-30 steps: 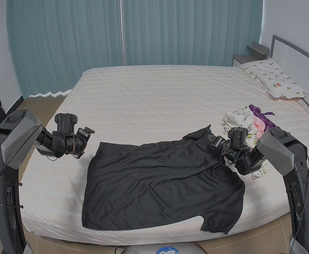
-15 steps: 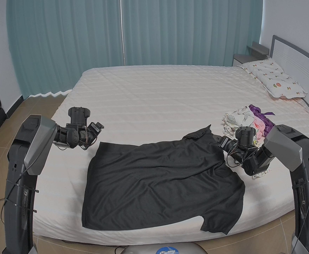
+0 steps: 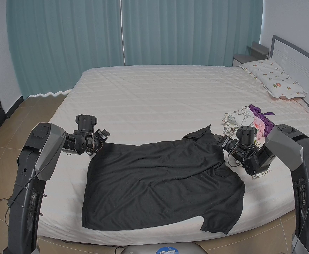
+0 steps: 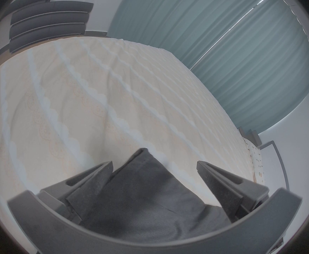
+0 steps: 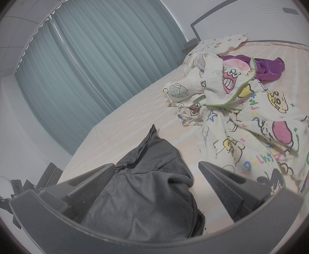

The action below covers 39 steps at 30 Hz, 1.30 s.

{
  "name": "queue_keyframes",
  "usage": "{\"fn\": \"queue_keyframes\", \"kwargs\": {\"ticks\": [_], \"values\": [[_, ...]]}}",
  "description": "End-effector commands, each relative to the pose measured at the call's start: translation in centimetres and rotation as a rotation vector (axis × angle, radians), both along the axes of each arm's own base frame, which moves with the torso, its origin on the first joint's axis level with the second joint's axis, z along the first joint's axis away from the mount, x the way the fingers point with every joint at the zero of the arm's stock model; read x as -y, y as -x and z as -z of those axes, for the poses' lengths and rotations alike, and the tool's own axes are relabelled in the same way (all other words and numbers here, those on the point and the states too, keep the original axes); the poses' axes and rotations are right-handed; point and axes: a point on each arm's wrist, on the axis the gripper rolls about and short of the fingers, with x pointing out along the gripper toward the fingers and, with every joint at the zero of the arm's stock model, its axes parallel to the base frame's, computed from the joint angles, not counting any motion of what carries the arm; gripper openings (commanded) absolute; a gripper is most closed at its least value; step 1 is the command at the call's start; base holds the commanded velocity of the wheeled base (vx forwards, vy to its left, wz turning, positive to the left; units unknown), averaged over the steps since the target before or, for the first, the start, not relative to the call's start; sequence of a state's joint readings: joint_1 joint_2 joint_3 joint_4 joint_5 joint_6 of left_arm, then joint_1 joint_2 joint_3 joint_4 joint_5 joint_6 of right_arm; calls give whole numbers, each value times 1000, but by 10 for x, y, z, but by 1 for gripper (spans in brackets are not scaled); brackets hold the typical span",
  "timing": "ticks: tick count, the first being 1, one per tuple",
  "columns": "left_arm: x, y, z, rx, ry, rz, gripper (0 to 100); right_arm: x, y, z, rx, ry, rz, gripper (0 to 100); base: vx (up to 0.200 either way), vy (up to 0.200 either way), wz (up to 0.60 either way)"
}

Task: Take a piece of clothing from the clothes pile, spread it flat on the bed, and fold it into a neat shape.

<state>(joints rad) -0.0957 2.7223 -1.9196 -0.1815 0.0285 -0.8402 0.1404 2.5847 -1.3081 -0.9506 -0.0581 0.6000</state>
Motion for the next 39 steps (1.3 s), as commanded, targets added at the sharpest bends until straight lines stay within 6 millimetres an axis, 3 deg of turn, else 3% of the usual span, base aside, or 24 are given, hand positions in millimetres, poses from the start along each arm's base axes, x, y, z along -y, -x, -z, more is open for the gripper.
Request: {"fn": "queue_keyframes", "kwargs": {"ticks": [1,6,7,17,25,31,39], "values": [[4,-2,13,-12,-7,3,100,1,0,4,-7,0,4,100,0,0,0],[6,-4,15,-10,-7,8,100,4,-1,5,-10,2,10,100,0,0,0],[6,-4,15,-10,-7,8,0,4,-1,4,-8,2,10,100,0,0,0],[-6,-5,15,-22,-13,-25,0,10,-3,14,-24,1,21,100,0,0,0],[-45,-11,-9,42,-32,-149,0,10,-3,22,-35,-3,22,100,0,0,0],[-60,-11,-25,74,-31,-178,0,8,-5,24,-27,-8,20,100,0,0,0],[-70,-11,-28,94,-28,-196,0,4,-3,26,-32,-9,12,100,0,0,0]]}}
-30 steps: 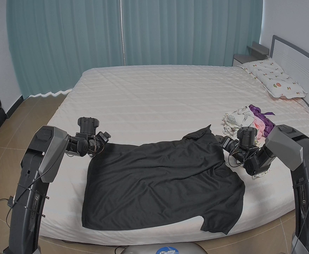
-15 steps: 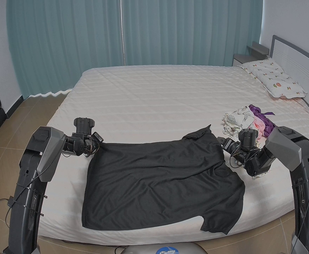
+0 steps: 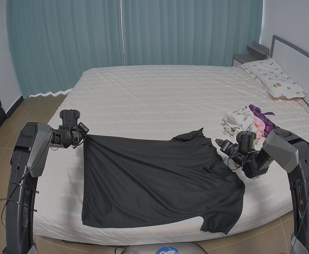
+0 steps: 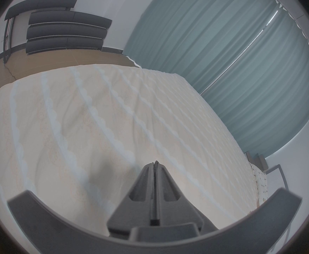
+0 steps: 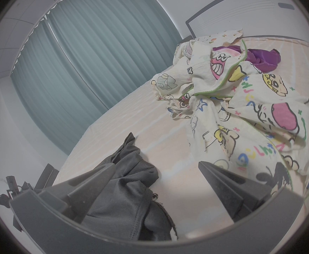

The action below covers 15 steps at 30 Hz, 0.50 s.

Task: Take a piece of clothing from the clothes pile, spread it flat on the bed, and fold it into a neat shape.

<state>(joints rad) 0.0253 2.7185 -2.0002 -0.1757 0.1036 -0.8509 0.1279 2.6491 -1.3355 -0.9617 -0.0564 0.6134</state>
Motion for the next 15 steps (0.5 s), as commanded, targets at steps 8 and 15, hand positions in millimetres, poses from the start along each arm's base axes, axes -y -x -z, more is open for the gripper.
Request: {"fn": "queue_keyframes", "kwargs": {"ticks": [8,15], "values": [[-13,-2,-7,53,11,-32,0,-6,1,4,-10,1,-13,100,0,0,0],[-13,-1,-5,45,25,-40,0,-16,-10,17,-2,-10,-27,100,0,0,0]]}}
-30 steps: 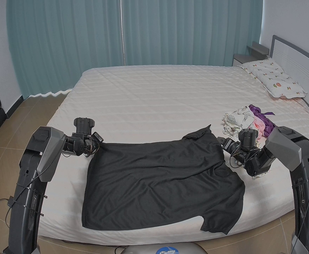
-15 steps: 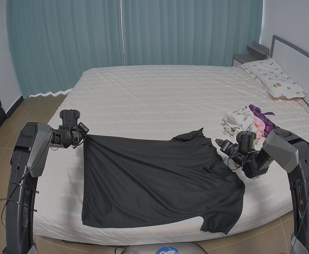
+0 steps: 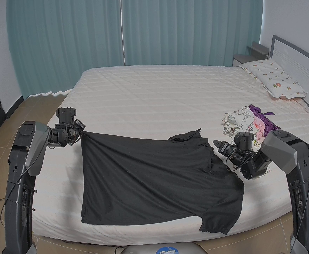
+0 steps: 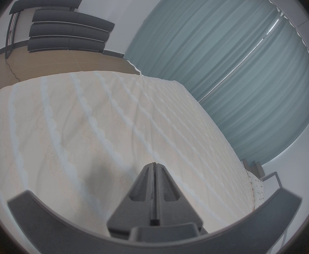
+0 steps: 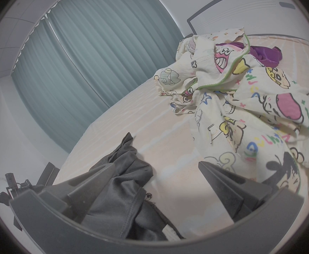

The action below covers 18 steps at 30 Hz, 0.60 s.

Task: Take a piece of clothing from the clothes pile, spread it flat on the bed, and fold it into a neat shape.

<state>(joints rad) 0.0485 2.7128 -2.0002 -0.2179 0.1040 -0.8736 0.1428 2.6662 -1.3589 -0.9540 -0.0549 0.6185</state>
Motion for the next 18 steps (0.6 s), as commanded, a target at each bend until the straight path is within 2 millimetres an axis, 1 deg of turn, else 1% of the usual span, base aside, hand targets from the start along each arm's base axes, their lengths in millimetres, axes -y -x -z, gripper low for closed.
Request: {"fn": "queue_keyframes", "kwargs": {"ticks": [1,4,5,8,9,10,14,17,18], "values": [[0,0,2,-7,8,-5,0,-10,-9,16,-3,-5,-17,100,0,0,0],[1,1,3,-10,8,-3,0,-15,-13,20,-21,-2,-24,100,0,0,0],[1,1,3,-13,9,-3,0,-21,-16,22,-25,-3,-34,100,0,0,0],[2,2,4,-16,19,-8,0,-23,-22,22,-17,-4,-37,100,0,0,0],[2,2,3,-14,23,-10,0,-26,-23,26,-29,-2,-41,100,0,0,0],[2,2,3,-14,23,-10,0,-27,-23,27,-32,-3,-42,0,0,0,0],[2,2,5,-29,25,-11,0,-28,-27,33,-38,0,-31,0,0,0,0],[1,3,5,-32,26,-12,0,-27,-28,30,-33,-1,-28,0,0,0,0],[1,3,5,-32,25,-13,0,-26,-30,24,-11,-7,-25,0,0,0,0]]}}
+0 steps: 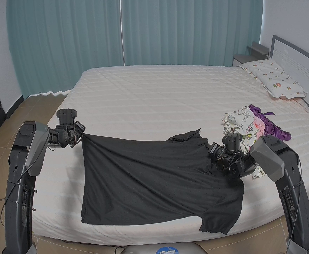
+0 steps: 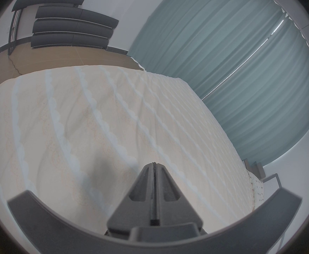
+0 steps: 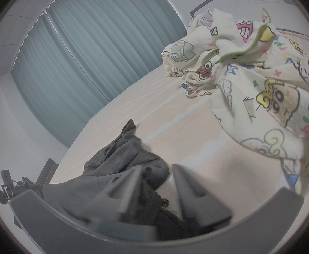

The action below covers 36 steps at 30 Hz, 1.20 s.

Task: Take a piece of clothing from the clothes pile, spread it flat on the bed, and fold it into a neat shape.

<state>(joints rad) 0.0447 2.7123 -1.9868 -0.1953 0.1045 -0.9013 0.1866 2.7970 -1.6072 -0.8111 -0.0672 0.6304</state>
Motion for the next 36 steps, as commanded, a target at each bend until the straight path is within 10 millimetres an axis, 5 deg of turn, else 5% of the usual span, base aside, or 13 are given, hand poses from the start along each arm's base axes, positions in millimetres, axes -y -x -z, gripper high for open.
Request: {"fn": "queue_keyframes", "kwargs": {"ticks": [1,11,18,19,25,31,36], "values": [[-1,0,0,0,1,-2,0,1,-5,-2,27,-8,5,0,0,0,0],[1,1,-13,21,-1,0,0,15,-28,-69,239,-93,126,0,0,0,0],[1,2,-10,3,0,0,0,14,-5,-46,91,-71,46,0,0,0,0],[1,2,-10,3,0,0,0,14,-4,-44,84,-65,41,100,0,0,0],[1,2,-10,-2,0,0,0,4,0,-27,55,-31,10,100,0,0,0],[1,2,-10,-5,0,0,0,-9,5,10,-8,26,-37,100,0,0,0],[1,3,-8,-11,0,0,0,-9,4,13,-16,32,-39,100,0,0,0]]}}
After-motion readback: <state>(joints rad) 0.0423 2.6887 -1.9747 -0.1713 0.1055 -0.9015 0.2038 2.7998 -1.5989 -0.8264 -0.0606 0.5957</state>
